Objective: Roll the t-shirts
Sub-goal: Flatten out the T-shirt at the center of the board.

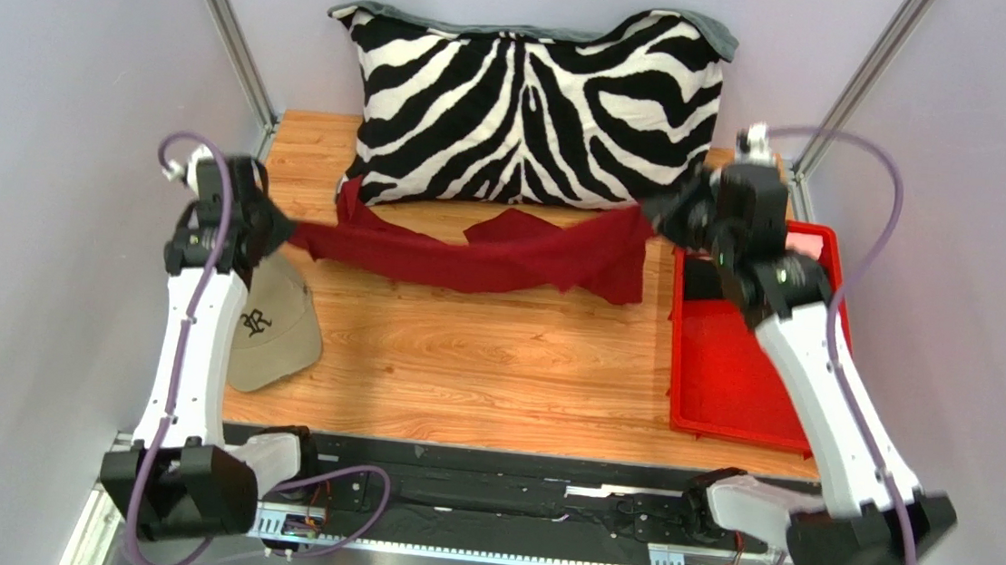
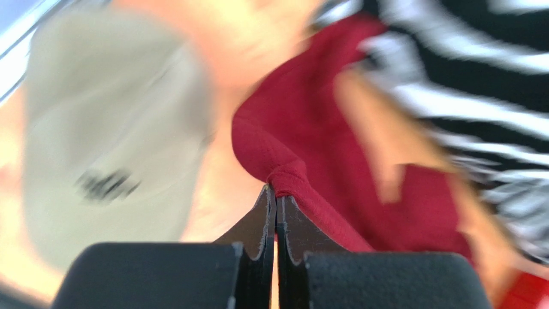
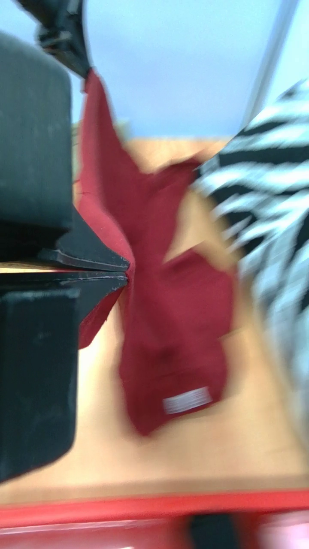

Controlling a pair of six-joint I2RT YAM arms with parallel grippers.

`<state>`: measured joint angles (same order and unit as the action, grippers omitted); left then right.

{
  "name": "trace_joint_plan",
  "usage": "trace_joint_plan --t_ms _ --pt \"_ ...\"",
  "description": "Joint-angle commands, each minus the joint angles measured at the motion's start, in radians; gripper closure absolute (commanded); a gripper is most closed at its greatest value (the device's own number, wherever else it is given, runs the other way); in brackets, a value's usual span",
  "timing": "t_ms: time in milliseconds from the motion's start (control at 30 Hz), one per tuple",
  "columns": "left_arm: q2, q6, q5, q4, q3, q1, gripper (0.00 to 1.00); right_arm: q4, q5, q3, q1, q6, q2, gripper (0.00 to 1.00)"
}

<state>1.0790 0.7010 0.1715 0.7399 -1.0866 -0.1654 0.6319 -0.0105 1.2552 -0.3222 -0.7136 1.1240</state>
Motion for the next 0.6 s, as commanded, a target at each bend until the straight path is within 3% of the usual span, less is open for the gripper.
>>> trace_joint_plan --t_ms 0,200,333,467,567 --pt "0.120 -0.083 -0.161 -0.161 -0.272 0.003 1.00 -0.130 -0.078 0.359 0.047 0.126 0.233 1.00" --pt "0.277 -0.152 -0.188 -0.114 -0.685 0.003 1.00 -0.035 -0.003 0.945 0.166 0.118 0.485 1.00" --pt "0.318 -0.173 -0.184 -0.083 -0.835 0.001 1.00 -0.006 0.046 1.134 0.181 0.125 0.586 1.00" --pt "0.308 -0.178 -0.193 -0.088 -0.813 0.001 1.00 -0.015 0.049 1.101 0.181 0.131 0.574 1.00" --pt "0.277 -0.176 -0.190 -0.091 -0.728 0.001 1.00 -0.047 0.043 0.948 0.180 0.128 0.514 1.00"
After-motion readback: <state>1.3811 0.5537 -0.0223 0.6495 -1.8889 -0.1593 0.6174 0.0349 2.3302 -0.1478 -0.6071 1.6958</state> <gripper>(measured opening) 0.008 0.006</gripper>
